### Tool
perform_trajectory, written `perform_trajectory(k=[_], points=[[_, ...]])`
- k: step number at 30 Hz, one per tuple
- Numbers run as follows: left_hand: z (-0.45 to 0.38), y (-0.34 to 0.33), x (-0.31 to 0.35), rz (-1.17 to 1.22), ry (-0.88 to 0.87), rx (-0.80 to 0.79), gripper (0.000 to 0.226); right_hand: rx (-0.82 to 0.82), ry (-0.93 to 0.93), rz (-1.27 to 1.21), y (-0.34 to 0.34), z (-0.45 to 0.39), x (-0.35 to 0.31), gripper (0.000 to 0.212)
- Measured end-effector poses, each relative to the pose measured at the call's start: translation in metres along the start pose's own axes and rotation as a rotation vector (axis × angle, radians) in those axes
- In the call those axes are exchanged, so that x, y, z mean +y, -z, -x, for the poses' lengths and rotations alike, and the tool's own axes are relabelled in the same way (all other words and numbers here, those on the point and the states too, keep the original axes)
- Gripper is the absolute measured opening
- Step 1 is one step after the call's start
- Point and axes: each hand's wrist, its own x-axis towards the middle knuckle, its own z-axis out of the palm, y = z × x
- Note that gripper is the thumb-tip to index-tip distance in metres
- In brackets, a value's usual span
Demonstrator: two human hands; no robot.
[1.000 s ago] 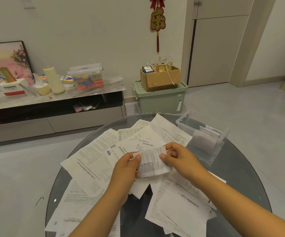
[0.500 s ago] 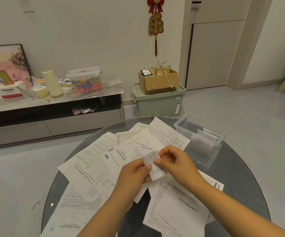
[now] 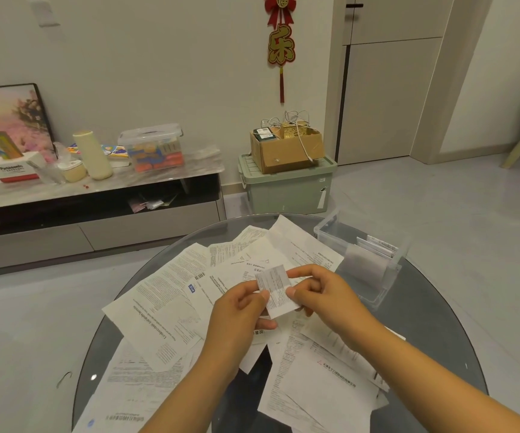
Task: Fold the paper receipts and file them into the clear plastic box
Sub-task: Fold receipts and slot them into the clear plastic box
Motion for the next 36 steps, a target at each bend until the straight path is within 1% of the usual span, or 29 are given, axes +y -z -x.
perform_trajectory(k=[4,8,10,15,17,19,21,23,25,27,29,31,33,36], points=[[-0.001,-0.004,0.004,-0.024,-0.022,-0.004,0.013,-0.031,-0.003,-0.025,0.005,0.002,-0.001,0.008],[-0.002,-0.01,0.009,-0.037,-0.029,-0.007,0.012,-0.018,-0.012,-0.087,0.013,0.002,-0.003,0.011],[-0.004,-0.013,0.013,-0.031,-0.029,-0.034,0.013,-0.009,-0.017,-0.125,0.018,0.002,-0.004,0.011],[-0.011,-0.025,0.021,-0.003,0.015,-0.082,0.015,0.035,-0.016,-0.191,0.03,0.0,-0.006,0.012],[-0.015,-0.033,0.025,0.022,0.023,-0.079,0.014,0.05,-0.021,-0.222,0.035,0.001,-0.008,0.014],[-0.02,-0.042,0.031,0.048,0.016,-0.061,0.012,0.1,-0.026,-0.191,0.04,0.001,-0.009,0.015],[-0.026,-0.053,0.037,-0.009,-0.027,-0.043,0.009,0.22,0.001,-0.099,0.047,0.0,-0.01,0.015],[-0.034,-0.065,0.042,-0.153,-0.122,-0.028,0.006,0.342,0.065,0.0,0.058,-0.001,-0.011,0.023],[-0.043,-0.072,0.047,-0.324,-0.256,-0.027,0.004,0.378,0.177,0.1,0.068,-0.002,-0.014,0.037],[-0.051,-0.084,0.056,-0.499,-0.394,-0.081,0.008,0.378,0.291,0.197,0.083,-0.006,-0.017,0.041],[-0.059,-0.094,0.066,-0.625,-0.515,-0.132,0.013,0.379,0.323,0.342,0.098,-0.012,-0.019,0.033],[-0.064,-0.102,0.075,-0.701,-0.6,-0.17,0.018,0.388,0.283,0.44,0.11,-0.018,-0.02,0.021],[-0.071,-0.111,0.079,-0.731,-0.621,-0.21,0.021,0.405,0.239,0.45,0.119,-0.022,-0.018,0.012],[-0.083,-0.122,0.077,-0.664,-0.579,-0.206,0.022,0.431,0.217,0.415,0.129,-0.026,-0.015,0.006]])
